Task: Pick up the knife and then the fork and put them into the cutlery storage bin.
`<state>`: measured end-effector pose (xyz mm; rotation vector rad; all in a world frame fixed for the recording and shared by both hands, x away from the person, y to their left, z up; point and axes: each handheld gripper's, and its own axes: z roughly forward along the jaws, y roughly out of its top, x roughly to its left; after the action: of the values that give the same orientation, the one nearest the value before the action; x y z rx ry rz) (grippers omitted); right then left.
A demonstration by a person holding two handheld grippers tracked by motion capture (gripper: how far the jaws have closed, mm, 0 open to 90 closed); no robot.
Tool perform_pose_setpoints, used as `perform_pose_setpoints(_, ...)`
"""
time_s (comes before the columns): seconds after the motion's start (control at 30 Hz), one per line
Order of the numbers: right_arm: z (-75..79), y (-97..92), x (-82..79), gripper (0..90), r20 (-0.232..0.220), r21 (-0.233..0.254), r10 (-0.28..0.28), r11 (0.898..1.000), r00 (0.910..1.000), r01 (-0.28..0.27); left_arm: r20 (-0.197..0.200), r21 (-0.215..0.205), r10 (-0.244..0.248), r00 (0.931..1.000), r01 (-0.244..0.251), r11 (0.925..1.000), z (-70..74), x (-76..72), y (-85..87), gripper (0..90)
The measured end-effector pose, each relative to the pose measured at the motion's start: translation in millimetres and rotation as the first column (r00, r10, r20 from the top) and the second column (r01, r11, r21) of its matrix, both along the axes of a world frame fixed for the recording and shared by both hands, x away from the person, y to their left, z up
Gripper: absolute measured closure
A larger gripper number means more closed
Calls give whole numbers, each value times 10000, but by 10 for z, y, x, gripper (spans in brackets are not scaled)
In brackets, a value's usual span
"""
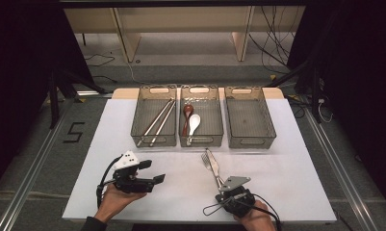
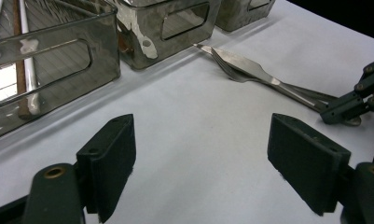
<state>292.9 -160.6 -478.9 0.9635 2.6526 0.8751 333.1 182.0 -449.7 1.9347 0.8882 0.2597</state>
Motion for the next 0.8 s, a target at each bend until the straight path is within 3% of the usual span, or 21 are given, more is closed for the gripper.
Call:
perform_pose_setpoints(0.33, 14, -272, 87, 900, -98, -103, -502, 9987, 9987, 501, 45, 14, 26, 10000, -26, 10000, 0, -3, 12, 232)
perform_pose_setpoints(0.8, 44, -473, 148, 900, -115, -458, -961, 9944, 9953, 955, 41, 77, 9, 10000, -9, 10000, -4, -10, 15, 232)
